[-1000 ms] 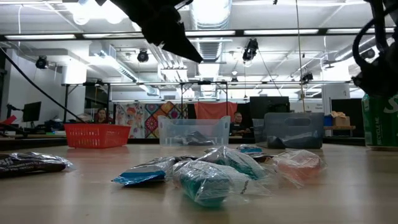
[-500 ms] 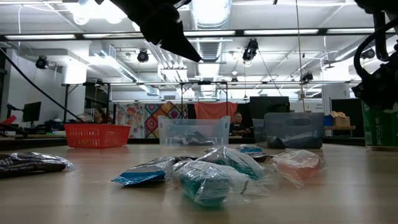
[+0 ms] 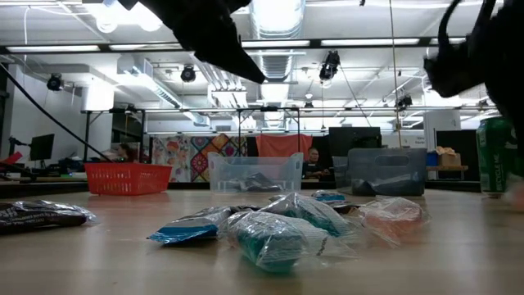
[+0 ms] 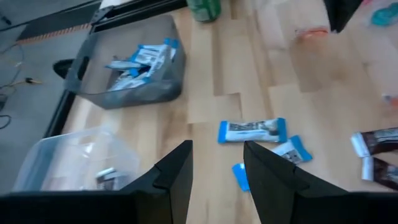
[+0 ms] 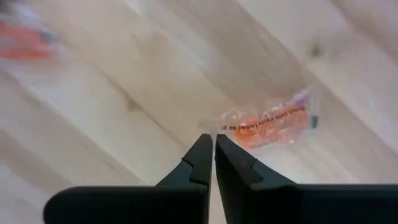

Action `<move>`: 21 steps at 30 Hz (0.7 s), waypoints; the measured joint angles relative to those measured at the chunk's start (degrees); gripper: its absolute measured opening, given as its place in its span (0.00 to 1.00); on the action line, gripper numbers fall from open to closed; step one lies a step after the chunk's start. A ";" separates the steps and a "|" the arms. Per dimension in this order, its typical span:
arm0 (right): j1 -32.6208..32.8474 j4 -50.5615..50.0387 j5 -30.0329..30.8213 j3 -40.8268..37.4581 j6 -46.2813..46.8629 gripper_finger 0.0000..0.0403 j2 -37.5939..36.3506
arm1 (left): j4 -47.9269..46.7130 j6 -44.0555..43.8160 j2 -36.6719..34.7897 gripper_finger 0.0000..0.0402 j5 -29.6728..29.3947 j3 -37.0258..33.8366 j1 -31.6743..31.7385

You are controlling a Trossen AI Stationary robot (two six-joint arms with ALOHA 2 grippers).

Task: Sort candy
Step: Put the orange candy into the red bin

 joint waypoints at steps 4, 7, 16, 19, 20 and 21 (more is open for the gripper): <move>-0.01 1.60 5.77 0.05 -3.75 0.02 -3.00 | 1.47 -1.42 0.00 0.31 0.02 -1.24 -1.39; -0.01 0.82 7.70 0.05 -4.82 0.02 -4.88 | 2.20 -2.13 0.02 0.31 0.00 -2.25 -2.50; -0.13 4.49 13.97 0.00 -9.96 0.02 -8.25 | 5.15 -2.65 0.07 0.31 2.83 -3.64 -4.73; -0.13 7.41 16.09 0.00 -12.83 0.02 -9.10 | 8.34 -2.11 1.14 0.31 11.88 -3.66 -5.11; -0.15 8.23 16.86 0.00 -13.92 0.02 -9.28 | 9.74 -2.02 1.69 0.31 14.40 -3.66 -5.15; -0.24 8.88 17.64 0.00 -14.54 0.02 -9.42 | 11.17 -1.67 2.32 0.31 16.05 -3.66 -5.19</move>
